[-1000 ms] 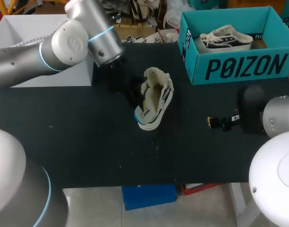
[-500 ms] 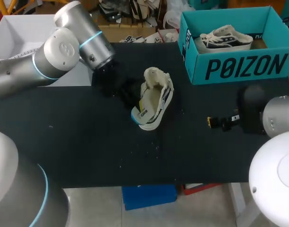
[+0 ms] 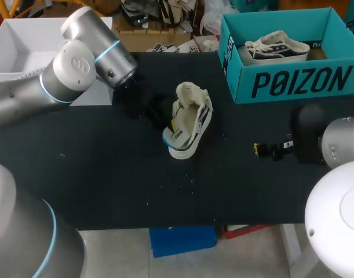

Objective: Take the shoe out of the shoebox, open the shoe tongue, remove and reinsert the insole, then place the shoe into the shoebox

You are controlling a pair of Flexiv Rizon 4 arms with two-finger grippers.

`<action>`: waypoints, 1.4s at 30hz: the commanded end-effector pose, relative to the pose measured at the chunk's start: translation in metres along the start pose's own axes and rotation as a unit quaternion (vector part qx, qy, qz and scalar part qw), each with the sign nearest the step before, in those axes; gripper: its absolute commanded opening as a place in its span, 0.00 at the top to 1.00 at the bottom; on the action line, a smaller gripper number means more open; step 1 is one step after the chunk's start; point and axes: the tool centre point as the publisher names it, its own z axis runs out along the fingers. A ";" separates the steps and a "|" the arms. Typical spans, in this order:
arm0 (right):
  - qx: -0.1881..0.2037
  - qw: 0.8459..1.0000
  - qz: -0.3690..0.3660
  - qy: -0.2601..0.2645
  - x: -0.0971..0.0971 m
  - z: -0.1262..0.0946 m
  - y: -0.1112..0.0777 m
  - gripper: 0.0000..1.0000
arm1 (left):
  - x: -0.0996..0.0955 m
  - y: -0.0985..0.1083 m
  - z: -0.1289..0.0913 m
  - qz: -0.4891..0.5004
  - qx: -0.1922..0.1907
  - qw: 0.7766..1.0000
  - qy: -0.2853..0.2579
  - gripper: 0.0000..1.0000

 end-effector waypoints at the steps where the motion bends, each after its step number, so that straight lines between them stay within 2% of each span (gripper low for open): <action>1: 0.000 1.000 0.000 0.001 0.000 0.000 -0.001 0.00 | 0.000 0.008 0.004 0.002 -0.002 1.000 -0.005 1.00; 9: 0.000 1.000 0.000 0.001 0.000 0.000 -0.001 0.00 | -0.011 0.018 0.002 0.008 -0.014 1.000 -0.019 1.00; 18: 0.000 1.000 0.000 0.001 0.000 0.000 -0.001 0.00 | -0.017 -0.004 -0.002 0.027 -0.009 0.999 -0.024 1.00; 31: 0.000 1.000 0.000 0.001 0.000 0.000 -0.001 0.00 | -0.011 -0.029 -0.008 0.053 0.048 0.995 -0.076 1.00; 42: 0.000 1.000 0.000 0.001 0.000 0.000 -0.001 0.00 | -0.008 -0.023 0.002 0.049 0.069 0.992 -0.091 1.00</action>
